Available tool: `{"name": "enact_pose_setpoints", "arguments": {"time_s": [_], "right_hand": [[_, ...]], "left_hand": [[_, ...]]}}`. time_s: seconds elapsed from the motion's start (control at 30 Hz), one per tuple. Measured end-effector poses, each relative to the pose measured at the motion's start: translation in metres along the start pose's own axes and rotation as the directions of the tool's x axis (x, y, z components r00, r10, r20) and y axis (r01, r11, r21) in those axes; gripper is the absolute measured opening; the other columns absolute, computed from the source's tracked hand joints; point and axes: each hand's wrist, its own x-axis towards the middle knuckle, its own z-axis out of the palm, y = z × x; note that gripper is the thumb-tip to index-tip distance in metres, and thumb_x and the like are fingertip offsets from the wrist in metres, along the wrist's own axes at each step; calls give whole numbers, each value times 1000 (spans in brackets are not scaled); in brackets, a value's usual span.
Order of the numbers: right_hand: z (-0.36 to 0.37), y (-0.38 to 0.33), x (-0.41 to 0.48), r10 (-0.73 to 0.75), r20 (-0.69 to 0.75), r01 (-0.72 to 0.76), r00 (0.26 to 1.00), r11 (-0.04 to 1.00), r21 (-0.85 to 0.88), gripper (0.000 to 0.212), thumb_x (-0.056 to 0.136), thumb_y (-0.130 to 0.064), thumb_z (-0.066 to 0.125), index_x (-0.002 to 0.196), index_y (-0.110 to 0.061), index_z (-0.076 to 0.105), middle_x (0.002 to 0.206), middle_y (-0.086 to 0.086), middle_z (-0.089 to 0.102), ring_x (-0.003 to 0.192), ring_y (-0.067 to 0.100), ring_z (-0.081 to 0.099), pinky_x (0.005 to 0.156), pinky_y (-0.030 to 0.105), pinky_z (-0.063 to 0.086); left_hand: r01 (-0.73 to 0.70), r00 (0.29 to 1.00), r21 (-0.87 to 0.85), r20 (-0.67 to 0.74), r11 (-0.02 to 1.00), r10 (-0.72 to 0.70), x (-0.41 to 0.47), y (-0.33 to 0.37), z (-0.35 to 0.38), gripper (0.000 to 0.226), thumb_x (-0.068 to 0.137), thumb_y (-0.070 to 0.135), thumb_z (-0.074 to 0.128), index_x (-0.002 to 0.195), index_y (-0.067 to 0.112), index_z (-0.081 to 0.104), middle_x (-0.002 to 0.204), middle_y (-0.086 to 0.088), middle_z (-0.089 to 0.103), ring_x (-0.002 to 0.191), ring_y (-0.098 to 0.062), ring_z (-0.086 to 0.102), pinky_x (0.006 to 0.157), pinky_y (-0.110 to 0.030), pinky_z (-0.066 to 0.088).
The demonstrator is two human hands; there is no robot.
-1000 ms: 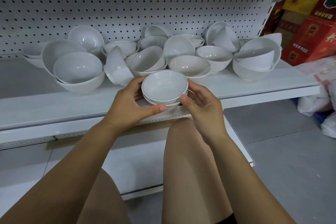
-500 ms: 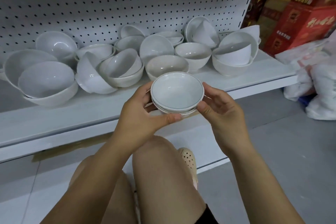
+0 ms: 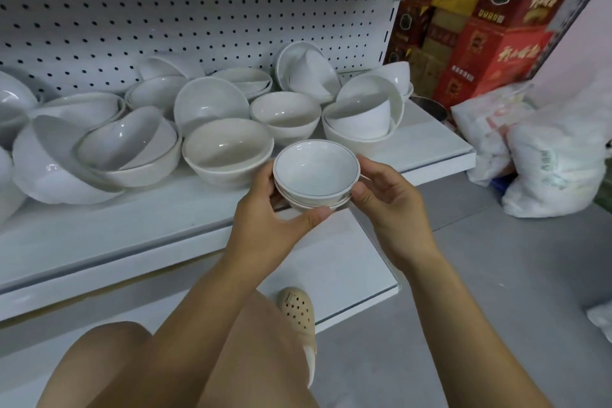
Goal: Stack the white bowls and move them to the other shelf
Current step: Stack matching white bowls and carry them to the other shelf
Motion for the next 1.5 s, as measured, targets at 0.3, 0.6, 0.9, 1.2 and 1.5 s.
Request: {"name": "enact_pose_setpoints", "arguments": {"time_s": [0.3, 0.6, 0.9, 1.2, 1.5], "right_hand": [[-8, 1, 33, -30, 130, 41, 991, 996, -79, 36, 95, 1, 65, 131, 0, 63, 130, 4, 71, 123, 17, 66, 99, 31, 56], [-26, -50, 55, -181, 170, 244, 969, 822, -515, 27, 89, -23, 79, 115, -19, 74, 106, -4, 76, 98, 6, 72, 89, 26, 58], [40, -60, 148, -115, 379, 346, 918, 699, -625, 35, 90, -31, 78, 120, -15, 71, 104, -10, 69, 94, 2, 68, 91, 19, 55], [112, -16, 254, -28, 491, 421, 871, 557, -716, 37, 88, -36, 79, 115, -10, 75, 116, 5, 73, 105, 16, 65, 102, 28, 50], [128, -1, 280, 80, 591, 484, 803, 492, -724, 26, 87, -34, 80, 91, -8, 78, 82, 3, 66, 76, 11, 55, 73, 21, 42]], "left_hand": [[-7, 991, 63, -134, 998, 15, 13, -2, 9, 83, 72, 45, 89, 144, 27, 51, 128, 22, 65, 114, 10, 61, 95, -10, 47], [19, 991, -8, -130, 1000, -19, 11, -1, 6, 86, 66, 48, 87, 143, 27, 55, 130, 19, 67, 119, 5, 62, 106, -28, 50], [9, 989, -66, -148, 998, -19, 10, 1, 5, 85, 63, 44, 88, 140, 26, 58, 126, 21, 68, 116, 6, 62, 102, -21, 51], [22, 989, -121, -144, 992, -40, 14, -8, 1, 78, 68, 24, 94, 138, 27, 59, 129, 16, 69, 123, -1, 62, 108, -31, 50], [5, 989, -85, -147, 996, -18, 14, -7, 3, 84, 65, 37, 91, 141, 31, 56, 128, 22, 67, 122, 3, 61, 104, -21, 50]]}}
